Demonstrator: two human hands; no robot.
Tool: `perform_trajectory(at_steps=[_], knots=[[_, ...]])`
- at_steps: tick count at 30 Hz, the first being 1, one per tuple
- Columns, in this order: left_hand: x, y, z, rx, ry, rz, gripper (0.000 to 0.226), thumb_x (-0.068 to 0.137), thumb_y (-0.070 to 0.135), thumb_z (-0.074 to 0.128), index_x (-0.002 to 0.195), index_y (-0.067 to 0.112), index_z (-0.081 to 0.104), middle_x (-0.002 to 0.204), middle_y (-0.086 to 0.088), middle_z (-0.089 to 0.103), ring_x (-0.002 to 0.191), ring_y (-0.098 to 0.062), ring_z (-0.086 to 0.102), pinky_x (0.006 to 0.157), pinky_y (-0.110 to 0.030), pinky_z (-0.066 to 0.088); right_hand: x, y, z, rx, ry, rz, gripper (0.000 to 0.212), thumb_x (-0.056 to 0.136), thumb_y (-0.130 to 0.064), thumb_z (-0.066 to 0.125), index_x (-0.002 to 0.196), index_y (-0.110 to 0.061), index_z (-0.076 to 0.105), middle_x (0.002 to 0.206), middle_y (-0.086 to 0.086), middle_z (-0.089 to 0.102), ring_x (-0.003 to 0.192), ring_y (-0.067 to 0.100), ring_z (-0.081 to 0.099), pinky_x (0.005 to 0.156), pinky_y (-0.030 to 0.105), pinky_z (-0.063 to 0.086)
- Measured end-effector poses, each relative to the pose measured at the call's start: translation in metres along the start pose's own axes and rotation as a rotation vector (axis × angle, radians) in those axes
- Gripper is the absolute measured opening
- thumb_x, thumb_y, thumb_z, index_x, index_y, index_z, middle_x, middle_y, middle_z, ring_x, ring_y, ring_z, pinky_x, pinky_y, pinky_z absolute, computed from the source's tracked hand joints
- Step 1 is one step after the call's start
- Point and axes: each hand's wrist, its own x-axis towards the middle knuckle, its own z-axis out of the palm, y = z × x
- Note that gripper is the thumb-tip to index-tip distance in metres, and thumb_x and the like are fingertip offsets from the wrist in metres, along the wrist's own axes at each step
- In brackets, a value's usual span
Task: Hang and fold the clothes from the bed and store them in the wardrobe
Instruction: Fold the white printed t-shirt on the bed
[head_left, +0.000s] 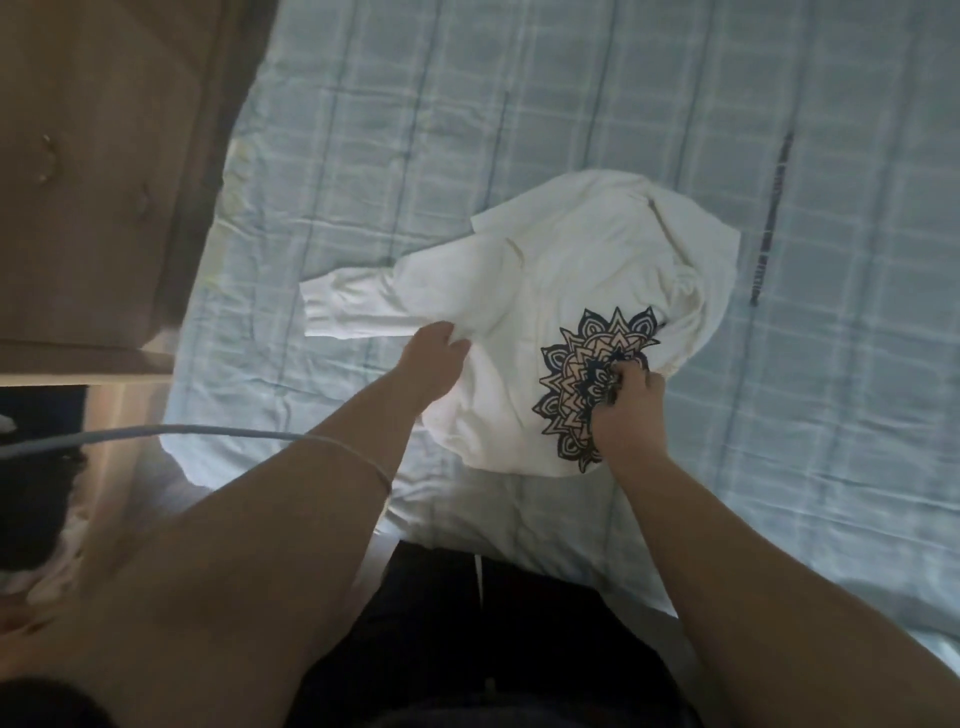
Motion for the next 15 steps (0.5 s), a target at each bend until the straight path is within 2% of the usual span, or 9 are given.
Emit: perform_trajectory(at_steps=[3,5,7,8,9,10,11,13,15], knots=[[-0.038,0.012,-0.023,-0.209,-0.036,0.069,0.021,0.098,0.015,0.053,0.113,0.008,0.065,0.112,-0.010,0.065,0.106,-0.029,0.060,0.093,-0.039,0.047,-0.016,-0.022,-0.012,-0.012,-0.031,-0.105,0.047,0.085,-0.002,0.054,0.131,-0.011,0.055,0.138,0.014,0.041,0.124,0.033,0.046,0.108,0.040,0.038],[-0.063,0.020,-0.038,-0.289,-0.047,0.121,0.015,0.098,0.015,0.054,0.108,0.014,0.066,0.105,-0.003,0.066,0.099,-0.022,0.061,0.088,-0.037,0.048,-0.033,-0.043,-0.021,0.034,-0.042,-0.152,0.035,0.089,-0.008,0.056,0.123,-0.014,0.061,0.128,0.011,0.053,0.111,0.025,0.055,0.096,0.028,0.042],[-0.086,0.030,-0.053,-0.352,-0.094,0.173,0.011,0.098,0.017,0.057,0.101,0.013,0.067,0.096,0.001,0.066,0.087,-0.015,0.059,0.077,-0.033,0.046,-0.053,-0.068,-0.031,0.114,-0.102,-0.174,0.022,0.095,-0.018,0.052,0.113,-0.018,0.064,0.115,0.006,0.064,0.093,0.016,0.062,0.082,0.019,0.045],[-0.098,0.035,-0.059,-0.370,-0.125,0.203,0.013,0.097,0.019,0.059,0.099,0.009,0.066,0.089,0.001,0.064,0.079,-0.012,0.056,0.069,-0.030,0.044,-0.064,-0.080,-0.035,0.175,-0.163,-0.177,0.020,0.097,-0.025,0.050,0.108,-0.018,0.065,0.111,0.006,0.067,0.092,0.018,0.064,0.084,0.024,0.049],[-0.109,0.041,-0.064,-0.379,-0.152,0.232,0.016,0.097,0.021,0.060,0.096,0.006,0.065,0.081,0.004,0.061,0.070,-0.008,0.052,0.061,-0.026,0.040,-0.073,-0.089,-0.039,0.256,-0.241,-0.164,0.021,0.098,-0.029,0.048,0.103,-0.018,0.066,0.108,0.008,0.069,0.095,0.024,0.066,0.088,0.035,0.053],[-0.121,0.047,-0.069,-0.379,-0.172,0.252,0.015,0.096,0.021,0.061,0.092,0.007,0.066,0.073,0.010,0.059,0.063,-0.004,0.049,0.056,-0.020,0.038,-0.085,-0.100,-0.045,0.330,-0.316,-0.134,0.022,0.099,-0.032,0.048,0.097,-0.019,0.066,0.107,0.011,0.069,0.096,0.028,0.066,0.090,0.043,0.054],[-0.133,0.053,-0.073,-0.395,-0.192,0.270,0.011,0.095,0.020,0.062,0.087,0.015,0.068,0.067,0.017,0.059,0.058,0.001,0.049,0.053,-0.015,0.037,-0.096,-0.107,-0.050,0.425,-0.361,-0.108,0.022,0.099,-0.034,0.049,0.093,-0.021,0.066,0.106,0.012,0.069,0.093,0.027,0.067,0.089,0.043,0.055],[-0.157,0.065,-0.080,-0.440,-0.236,0.296,0.019,0.093,0.018,0.065,0.082,0.032,0.072,0.066,0.021,0.061,0.060,0.004,0.053,0.057,-0.013,0.041,-0.119,-0.115,-0.060,0.522,-0.367,-0.111,0.024,0.099,-0.040,0.053,0.106,-0.020,0.066,0.112,0.008,0.065,0.095,0.019,0.065,0.089,0.038,0.056],[-0.183,0.073,-0.082,-0.481,-0.318,0.302,0.024,0.092,0.012,0.063,0.088,0.033,0.073,0.075,0.014,0.065,0.072,-0.007,0.056,0.071,-0.023,0.046,-0.142,-0.117,-0.072,0.423,-0.306,-0.190,0.047,0.096,-0.047,0.056,0.128,-0.012,0.056,0.122,0.005,0.061,0.108,0.018,0.061,0.094,0.038,0.053]])
